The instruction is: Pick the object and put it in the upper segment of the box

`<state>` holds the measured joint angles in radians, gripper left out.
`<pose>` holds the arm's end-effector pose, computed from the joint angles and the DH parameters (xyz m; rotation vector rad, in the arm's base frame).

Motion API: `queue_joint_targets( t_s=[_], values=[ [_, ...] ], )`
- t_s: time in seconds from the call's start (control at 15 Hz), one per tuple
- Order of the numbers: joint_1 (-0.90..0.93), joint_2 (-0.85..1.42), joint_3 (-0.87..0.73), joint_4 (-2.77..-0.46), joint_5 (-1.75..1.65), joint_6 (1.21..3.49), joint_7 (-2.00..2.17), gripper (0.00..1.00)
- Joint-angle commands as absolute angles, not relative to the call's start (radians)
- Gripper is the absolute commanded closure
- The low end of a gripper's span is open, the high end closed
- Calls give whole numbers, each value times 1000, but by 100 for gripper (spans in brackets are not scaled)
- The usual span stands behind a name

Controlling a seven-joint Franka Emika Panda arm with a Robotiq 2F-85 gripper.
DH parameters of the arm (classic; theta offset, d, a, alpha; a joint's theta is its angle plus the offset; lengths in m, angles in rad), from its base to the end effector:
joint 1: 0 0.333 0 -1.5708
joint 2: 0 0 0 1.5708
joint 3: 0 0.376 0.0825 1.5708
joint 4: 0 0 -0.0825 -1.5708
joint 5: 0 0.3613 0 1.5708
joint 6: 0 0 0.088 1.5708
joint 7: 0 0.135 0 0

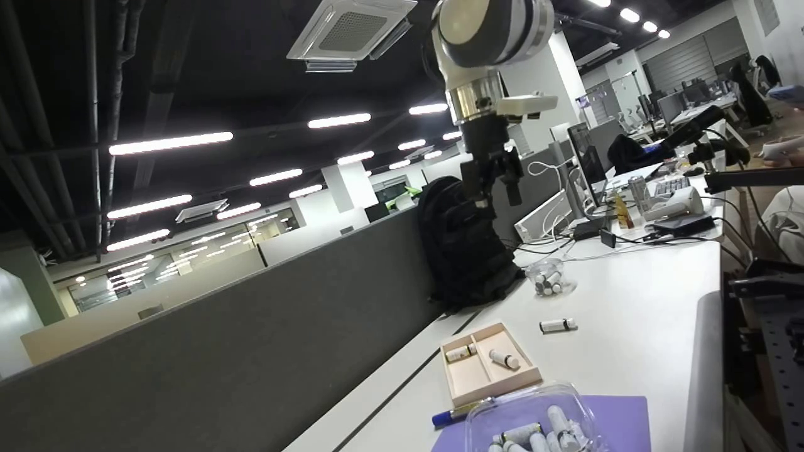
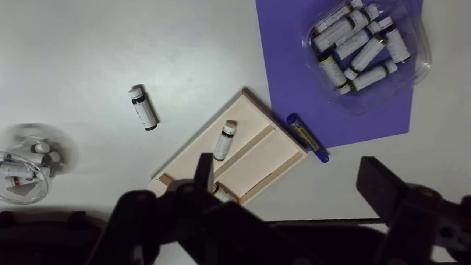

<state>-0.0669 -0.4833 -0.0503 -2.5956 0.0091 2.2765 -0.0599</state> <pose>0.3569 -0.0427 0.4697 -3.1130 0.0915 -0.2585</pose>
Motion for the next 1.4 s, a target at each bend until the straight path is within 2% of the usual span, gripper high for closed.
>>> queue_joint_targets(
  t_s=[0.0,0.53,0.8,1.0,1.07,1.33],
  values=[
    [-112,-336,-103,-2576,-5,2395,-53,0],
    [-189,-64,-187,-2468,-59,2589,-149,0],
    [-188,16,-191,-2392,-108,2528,-300,0],
    [-183,43,-179,-2328,21,2369,-506,0],
    [-187,19,-182,-2392,-28,2460,-423,0],
    [-186,34,-176,-2352,11,2394,-492,0]
  ],
)
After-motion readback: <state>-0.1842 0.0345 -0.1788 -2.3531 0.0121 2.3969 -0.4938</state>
